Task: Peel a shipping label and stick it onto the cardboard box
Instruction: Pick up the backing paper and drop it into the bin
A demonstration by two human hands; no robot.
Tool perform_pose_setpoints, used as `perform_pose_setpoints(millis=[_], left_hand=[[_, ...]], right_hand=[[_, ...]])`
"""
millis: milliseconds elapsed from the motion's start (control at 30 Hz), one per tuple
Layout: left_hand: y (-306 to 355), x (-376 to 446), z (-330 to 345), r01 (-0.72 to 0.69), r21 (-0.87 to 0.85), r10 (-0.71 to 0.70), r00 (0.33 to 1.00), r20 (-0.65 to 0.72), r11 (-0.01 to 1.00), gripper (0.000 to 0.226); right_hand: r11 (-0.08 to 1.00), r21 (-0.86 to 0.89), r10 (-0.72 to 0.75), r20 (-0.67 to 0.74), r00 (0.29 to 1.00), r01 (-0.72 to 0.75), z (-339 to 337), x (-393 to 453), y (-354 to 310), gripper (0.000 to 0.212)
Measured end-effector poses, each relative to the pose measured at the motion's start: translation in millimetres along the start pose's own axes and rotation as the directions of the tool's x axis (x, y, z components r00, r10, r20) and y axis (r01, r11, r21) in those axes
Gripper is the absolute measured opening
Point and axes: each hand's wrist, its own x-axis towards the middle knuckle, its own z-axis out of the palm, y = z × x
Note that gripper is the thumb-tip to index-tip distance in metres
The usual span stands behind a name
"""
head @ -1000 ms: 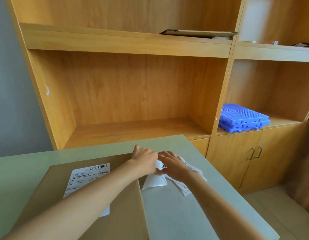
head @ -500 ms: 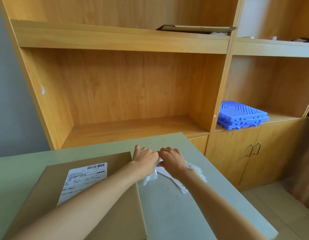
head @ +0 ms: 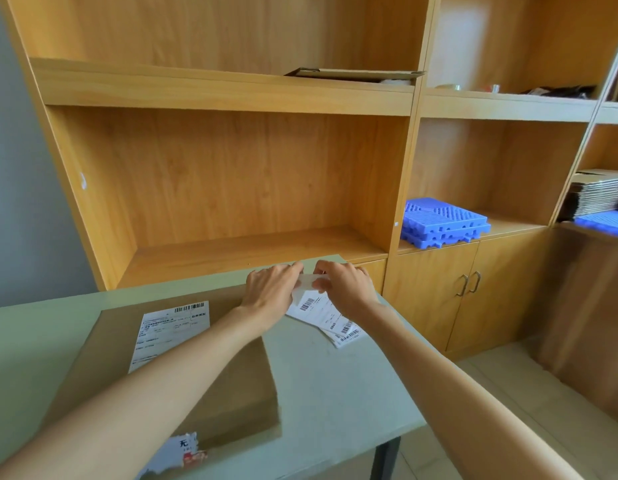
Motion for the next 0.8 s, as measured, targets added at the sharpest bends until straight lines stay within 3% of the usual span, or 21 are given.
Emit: perform_pose_setpoints(millis=[233, 467, 633, 800], left_hand=[[41.0, -25.3, -22.7, -0.089, -0.030, 0.088, 0.996, -0.028, 0.996, 0.028], [91.9, -56.9, -37.4, -0.160, -0.028, 0.159, 0.987, -0.036, 0.987, 0.025], [128.9, -89.1, -27.4, -0.290, -0.027, 0.289, 0.956, -0.043, 0.957, 0.018], [175.6, -116.9, -5.4, -0.397, -0.082, 0.398, 0.917, -0.009, 0.914, 0.010]], right_hand=[[0.999, -0.001, 0.036, 0.078, 0.996, -0.036, -54.7, -47.1, 5.8, 0.006], [0.995, -0.049, 0.082, -0.002, 0.997, -0.082, -87.1, -107.9, 21.7, 0.008], [0.989, -0.058, 0.131, -0.052, 0.990, -0.134, -89.6, -158.5, 46.0, 0.011], [0.971, -0.054, 0.231, -0.018, 0.973, -0.232, -90.8, -218.4, 78.5, 0.014]])
